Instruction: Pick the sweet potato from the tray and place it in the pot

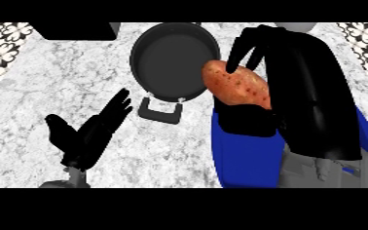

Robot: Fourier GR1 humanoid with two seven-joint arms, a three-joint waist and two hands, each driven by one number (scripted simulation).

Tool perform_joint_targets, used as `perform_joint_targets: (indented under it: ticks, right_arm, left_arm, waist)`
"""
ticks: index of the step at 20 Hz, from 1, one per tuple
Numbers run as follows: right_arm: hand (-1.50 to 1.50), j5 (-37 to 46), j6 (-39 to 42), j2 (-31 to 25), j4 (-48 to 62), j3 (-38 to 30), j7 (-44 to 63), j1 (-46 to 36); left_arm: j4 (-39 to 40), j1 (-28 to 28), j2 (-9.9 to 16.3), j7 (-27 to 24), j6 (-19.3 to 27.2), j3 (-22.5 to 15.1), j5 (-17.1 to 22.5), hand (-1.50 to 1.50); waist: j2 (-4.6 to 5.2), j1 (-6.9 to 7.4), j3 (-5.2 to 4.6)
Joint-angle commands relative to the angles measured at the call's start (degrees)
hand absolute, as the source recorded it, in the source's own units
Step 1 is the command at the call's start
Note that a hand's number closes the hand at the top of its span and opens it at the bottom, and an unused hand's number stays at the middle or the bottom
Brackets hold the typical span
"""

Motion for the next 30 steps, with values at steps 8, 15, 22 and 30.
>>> perform_joint_targets:
  ticks: [8,15,22,30]
  right_arm:
    - [1.5,-2.5,-8.5,2.3,31.3,-9.1,-2.8,-21.9]
    - [1.5,-4.0,-20.4,2.3,53.2,-7.4,-11.7,-28.9]
    - [1.5,-6.5,-32.6,2.3,74.1,-9.6,-25.6,-32.0]
    - [1.5,-14.9,-40.5,2.3,88.1,-10.2,-32.2,-36.6]
  left_arm:
    - [0.0,-1.0,-1.3,0.5,0.2,-0.8,-1.0,0.0]
    - [2.3,-2.4,-2.3,0.7,-0.3,-1.4,-1.3,0.0]
    - [2.2,-1.8,-2.4,-1.5,-0.4,-1.4,-2.5,0.0]
    - [-0.1,-1.3,-1.8,0.4,-2.6,-2.4,-1.1,0.0]
  waist:
    - [0.25,0.88,0.0]
    - [0.58,1.68,-0.02]
    - [1.09,3.06,-0.03]
    - [1.5,5.55,-0.05]
